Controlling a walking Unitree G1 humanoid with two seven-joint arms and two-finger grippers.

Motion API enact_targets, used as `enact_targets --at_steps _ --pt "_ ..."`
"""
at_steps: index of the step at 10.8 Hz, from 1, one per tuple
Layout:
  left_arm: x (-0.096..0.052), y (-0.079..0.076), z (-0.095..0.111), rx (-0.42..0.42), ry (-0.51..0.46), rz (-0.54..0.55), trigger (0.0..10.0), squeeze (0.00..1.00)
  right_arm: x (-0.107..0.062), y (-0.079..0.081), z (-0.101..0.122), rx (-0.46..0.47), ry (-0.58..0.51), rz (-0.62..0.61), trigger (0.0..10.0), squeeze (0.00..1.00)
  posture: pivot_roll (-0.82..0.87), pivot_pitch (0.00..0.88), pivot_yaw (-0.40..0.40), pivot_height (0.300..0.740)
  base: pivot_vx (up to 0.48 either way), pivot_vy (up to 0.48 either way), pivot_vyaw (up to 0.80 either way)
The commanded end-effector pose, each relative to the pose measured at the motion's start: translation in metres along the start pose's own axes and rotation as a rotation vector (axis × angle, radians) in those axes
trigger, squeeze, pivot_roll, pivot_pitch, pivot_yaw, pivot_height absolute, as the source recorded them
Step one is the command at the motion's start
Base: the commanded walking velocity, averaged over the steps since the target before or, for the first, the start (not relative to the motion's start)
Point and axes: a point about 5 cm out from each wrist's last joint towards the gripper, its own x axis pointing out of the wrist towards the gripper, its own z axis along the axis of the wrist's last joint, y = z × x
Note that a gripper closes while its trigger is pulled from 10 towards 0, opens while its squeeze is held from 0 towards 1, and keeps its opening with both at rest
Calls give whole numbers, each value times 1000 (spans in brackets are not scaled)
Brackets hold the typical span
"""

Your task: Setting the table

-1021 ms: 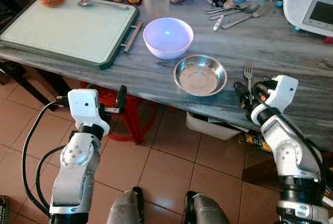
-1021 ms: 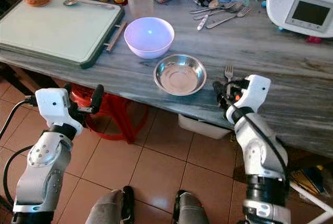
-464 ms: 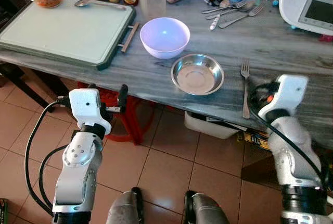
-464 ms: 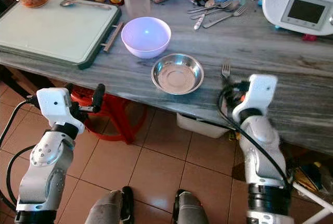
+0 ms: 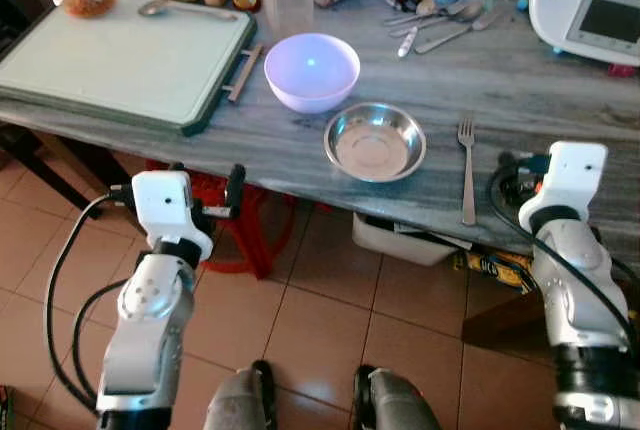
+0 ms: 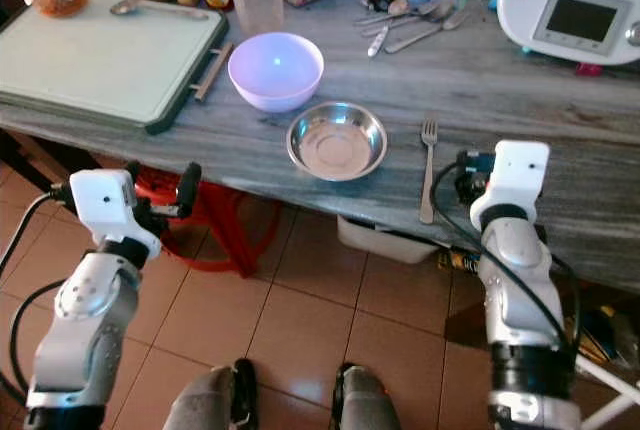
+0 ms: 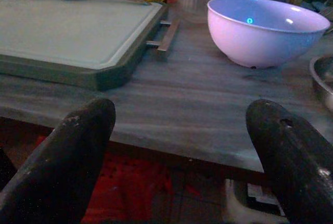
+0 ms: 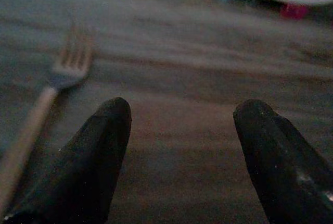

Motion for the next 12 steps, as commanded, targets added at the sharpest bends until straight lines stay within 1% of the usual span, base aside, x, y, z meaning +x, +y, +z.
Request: enact_targets --at_steps 1,3,5,6,7,8,10,12 --pt "-4 3 1 6 7 0 10000 0 2 -8 -4 5 34 -21 10000 0 -5 211 36 740 0 0 0" --pt "-14 8 -2 29 36 -15 10000 0 6 -6 -7 26 64 -7 10000 0 11 221 50 740 0 0 0" --pt "-24 14 -6 47 68 -28 10000 0 15 1 -10 40 107 59 10000 0 22 222 47 740 0 0 0" --pt "-29 15 -8 43 89 -39 10000 0 18 5 -10 41 121 98 10000 0 25 224 43 740 0 0 0" --pt "-35 12 -10 12 108 -75 10000 0 20 9 -10 54 129 145 10000 0 25 225 42 740 0 0 0" --pt "-37 7 -11 -10 110 -109 10000 0 20 13 -11 69 146 182 10000 0 25 226 41 740 0 0 0" --pt "-36 5 -11 -16 114 -115 10000 0 19 20 -11 86 155 239 10000 0 19 229 42 740 0 0 0" --pt "-35 3 -10 -23 116 -123 10000 0 18 23 -8 93 153 275 10000 0 13 229 38 740 0 0 0"
